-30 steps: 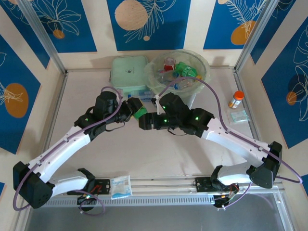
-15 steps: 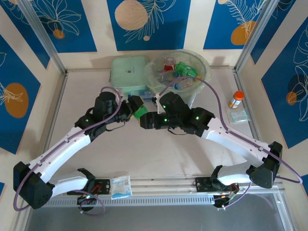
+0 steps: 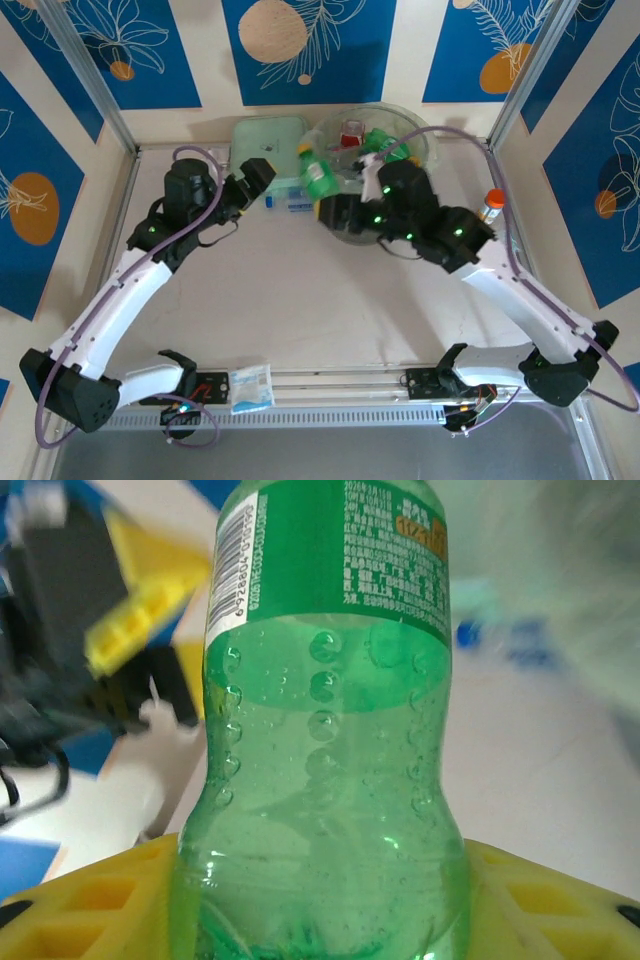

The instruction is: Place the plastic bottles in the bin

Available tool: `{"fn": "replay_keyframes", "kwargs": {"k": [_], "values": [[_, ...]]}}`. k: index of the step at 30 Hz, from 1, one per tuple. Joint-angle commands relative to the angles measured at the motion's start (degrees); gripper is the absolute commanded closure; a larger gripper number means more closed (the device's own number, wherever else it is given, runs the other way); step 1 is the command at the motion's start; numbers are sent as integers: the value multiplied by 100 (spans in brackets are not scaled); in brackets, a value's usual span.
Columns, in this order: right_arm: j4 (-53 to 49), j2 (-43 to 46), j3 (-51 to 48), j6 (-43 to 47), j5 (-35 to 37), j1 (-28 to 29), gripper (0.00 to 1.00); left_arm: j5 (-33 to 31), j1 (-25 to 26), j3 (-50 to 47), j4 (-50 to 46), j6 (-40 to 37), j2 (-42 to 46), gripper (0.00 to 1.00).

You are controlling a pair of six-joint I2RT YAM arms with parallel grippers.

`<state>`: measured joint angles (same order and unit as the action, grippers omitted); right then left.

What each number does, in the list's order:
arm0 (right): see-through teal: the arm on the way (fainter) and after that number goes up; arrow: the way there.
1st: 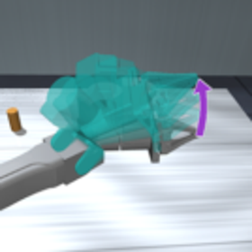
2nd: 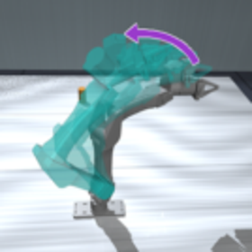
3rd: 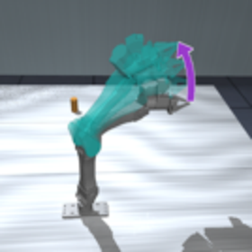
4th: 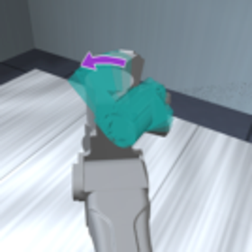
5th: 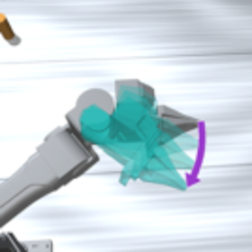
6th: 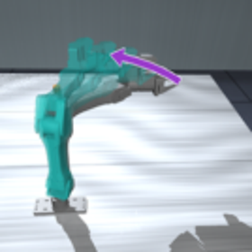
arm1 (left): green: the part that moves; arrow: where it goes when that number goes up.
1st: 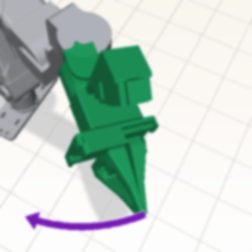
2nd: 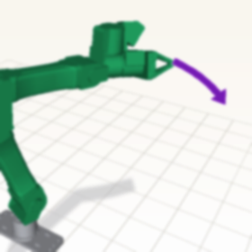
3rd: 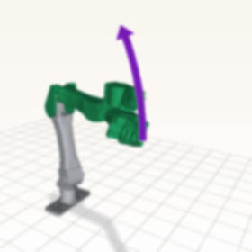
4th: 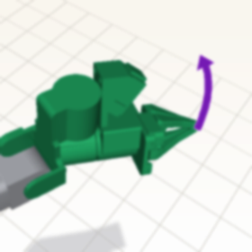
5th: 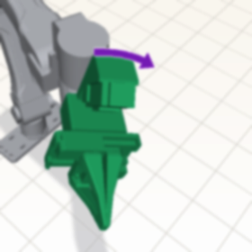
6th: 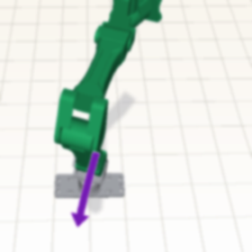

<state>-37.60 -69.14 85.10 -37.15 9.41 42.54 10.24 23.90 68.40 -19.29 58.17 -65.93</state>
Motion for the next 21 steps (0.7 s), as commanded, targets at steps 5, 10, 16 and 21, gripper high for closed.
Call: {"fn": "replay_keyframes", "kwargs": {"k": [5,10,16,21], "values": [[-366,-439,832,777,-217,-1329,50,-490,-210,-128,-1144,-1108,151,1],[-421,-1129,1291,1119,-104,-1611,45,-517,-210,-511,-1069,-1181,196,1],[-672,-1575,1662,1323,340,-1748,26,-692,-210,-617,-1052,-1318,14,1],[-762,-1508,1662,1382,550,-1845,23,-708,-210,-702,-807,-1227,-204,1]]}}
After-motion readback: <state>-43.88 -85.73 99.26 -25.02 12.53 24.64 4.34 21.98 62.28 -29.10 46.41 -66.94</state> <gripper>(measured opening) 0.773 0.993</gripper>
